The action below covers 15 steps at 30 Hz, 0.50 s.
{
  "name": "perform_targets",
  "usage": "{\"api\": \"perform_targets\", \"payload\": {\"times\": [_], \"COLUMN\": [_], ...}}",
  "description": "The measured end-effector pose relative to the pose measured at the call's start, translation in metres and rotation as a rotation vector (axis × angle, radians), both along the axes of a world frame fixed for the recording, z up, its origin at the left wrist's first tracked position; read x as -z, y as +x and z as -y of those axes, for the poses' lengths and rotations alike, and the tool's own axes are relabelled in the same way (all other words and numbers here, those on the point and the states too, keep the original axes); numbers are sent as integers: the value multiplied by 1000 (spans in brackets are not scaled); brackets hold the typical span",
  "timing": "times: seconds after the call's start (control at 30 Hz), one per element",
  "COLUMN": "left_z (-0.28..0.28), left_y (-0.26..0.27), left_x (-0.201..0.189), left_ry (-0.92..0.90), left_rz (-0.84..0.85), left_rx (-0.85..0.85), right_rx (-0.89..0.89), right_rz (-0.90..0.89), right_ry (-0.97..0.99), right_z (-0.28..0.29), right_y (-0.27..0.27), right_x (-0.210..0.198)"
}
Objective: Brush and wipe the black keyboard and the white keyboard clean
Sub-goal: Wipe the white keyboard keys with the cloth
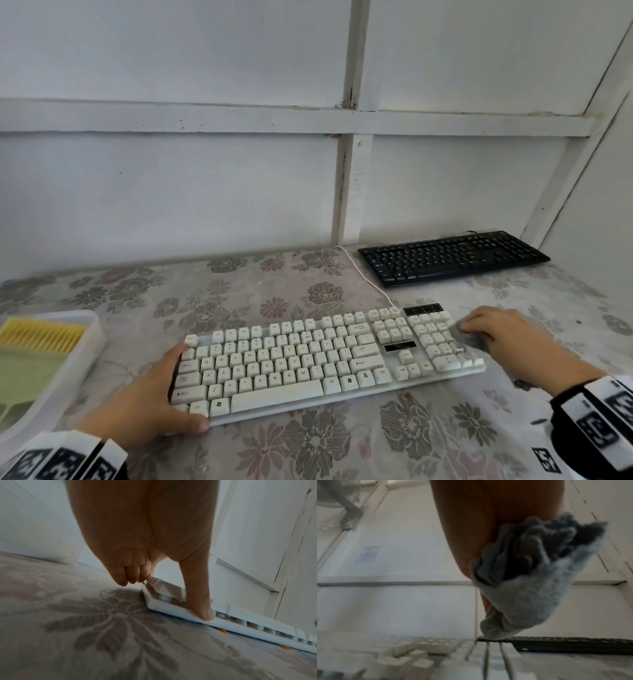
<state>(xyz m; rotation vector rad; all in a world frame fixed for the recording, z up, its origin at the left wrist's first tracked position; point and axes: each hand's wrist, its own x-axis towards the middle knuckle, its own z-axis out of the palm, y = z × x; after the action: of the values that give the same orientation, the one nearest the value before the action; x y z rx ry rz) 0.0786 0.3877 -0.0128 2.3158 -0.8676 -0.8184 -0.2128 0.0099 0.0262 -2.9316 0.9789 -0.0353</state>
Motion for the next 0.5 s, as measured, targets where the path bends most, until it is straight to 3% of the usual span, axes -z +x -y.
{"api": "perform_targets", "payload": {"times": [0.1,0.2,0.5], "left_z": [0,0,0], "left_y": [-1,1,1], "left_x": [0,0,0], "left_ry": [13,11,32], "left_rz": [2,7,4], "left_rx": [2,-3,0], "right_rx": [-93,-183,-1], "right_rz": [72,-5,-4], "right_ry": [39,95,81], "right_z": [-16,-32,-5], "right_y": [11,13,-9], "right_x": [-3,7,5]}}
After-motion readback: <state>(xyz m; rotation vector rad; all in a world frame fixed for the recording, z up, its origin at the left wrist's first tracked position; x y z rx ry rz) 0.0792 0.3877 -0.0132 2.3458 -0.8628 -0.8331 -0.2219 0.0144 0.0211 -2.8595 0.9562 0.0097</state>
